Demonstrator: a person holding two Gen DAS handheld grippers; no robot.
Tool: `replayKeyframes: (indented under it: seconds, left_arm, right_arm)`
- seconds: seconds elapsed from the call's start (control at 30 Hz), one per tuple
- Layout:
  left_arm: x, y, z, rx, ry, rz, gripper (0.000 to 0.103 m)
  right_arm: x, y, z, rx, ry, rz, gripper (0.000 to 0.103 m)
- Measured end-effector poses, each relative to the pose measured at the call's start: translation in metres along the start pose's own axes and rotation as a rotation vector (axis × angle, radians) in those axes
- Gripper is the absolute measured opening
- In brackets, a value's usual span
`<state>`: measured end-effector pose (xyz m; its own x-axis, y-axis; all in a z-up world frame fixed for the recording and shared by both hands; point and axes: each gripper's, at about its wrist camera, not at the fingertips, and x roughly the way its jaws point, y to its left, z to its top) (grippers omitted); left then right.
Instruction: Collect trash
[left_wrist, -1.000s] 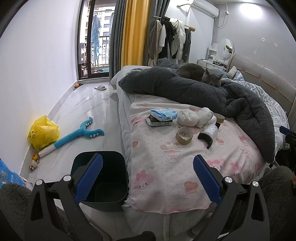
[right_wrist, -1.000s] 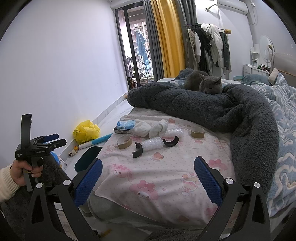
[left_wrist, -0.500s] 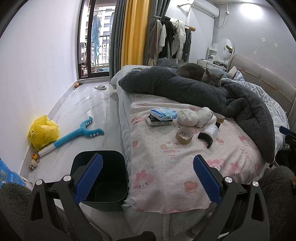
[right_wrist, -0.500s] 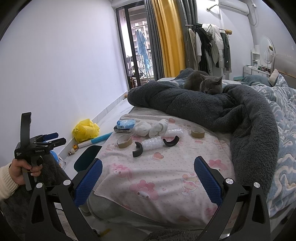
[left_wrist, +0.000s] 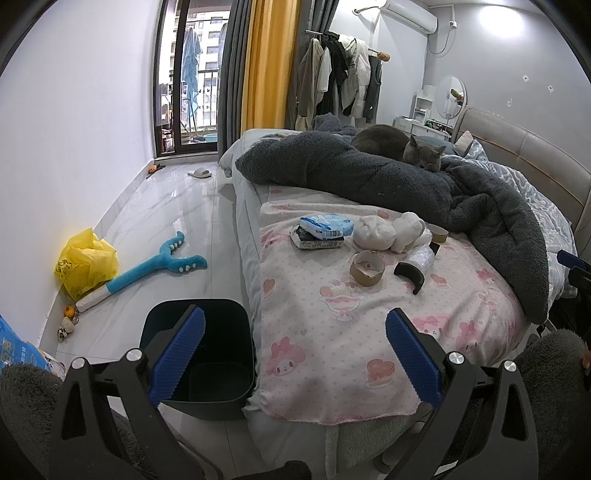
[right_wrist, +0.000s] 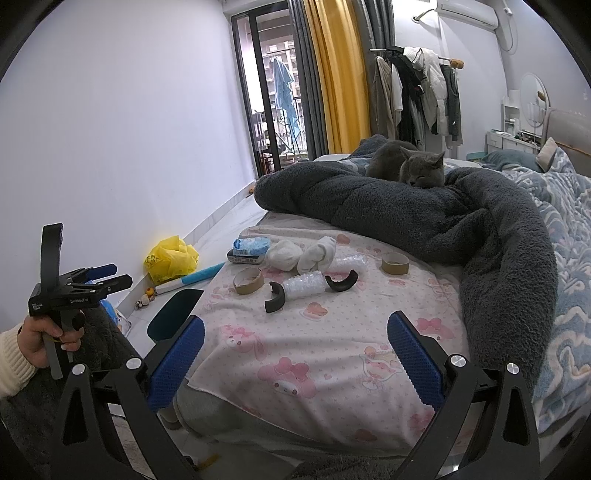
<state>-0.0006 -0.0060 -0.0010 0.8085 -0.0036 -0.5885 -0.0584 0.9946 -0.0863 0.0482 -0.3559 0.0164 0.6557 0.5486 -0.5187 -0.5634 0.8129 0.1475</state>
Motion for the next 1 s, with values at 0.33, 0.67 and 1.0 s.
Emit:
replayKeyframes:
  seconds: [0.33, 0.67, 1.0]
  left_arm:
    - [0.003, -0.008, -0.008, 0.01, 0.008, -0.033, 0.1]
    - [0.008, -0.028, -0.008, 0.122, 0.03, -0.041, 0.1]
    - [0.019, -0.031, 0.004, 0.156, 0.048, -0.119, 0.097]
  right_arm:
    - [0.0, 0.001, 0.001, 0.0, 0.004, -0.009, 0.1]
    - [0.019, 0.009, 0.017, -0.003, 0.003, -0.018, 0.1]
    - [0.052, -0.012, 0.022, 0.031, 0.008, -0.118, 0.1]
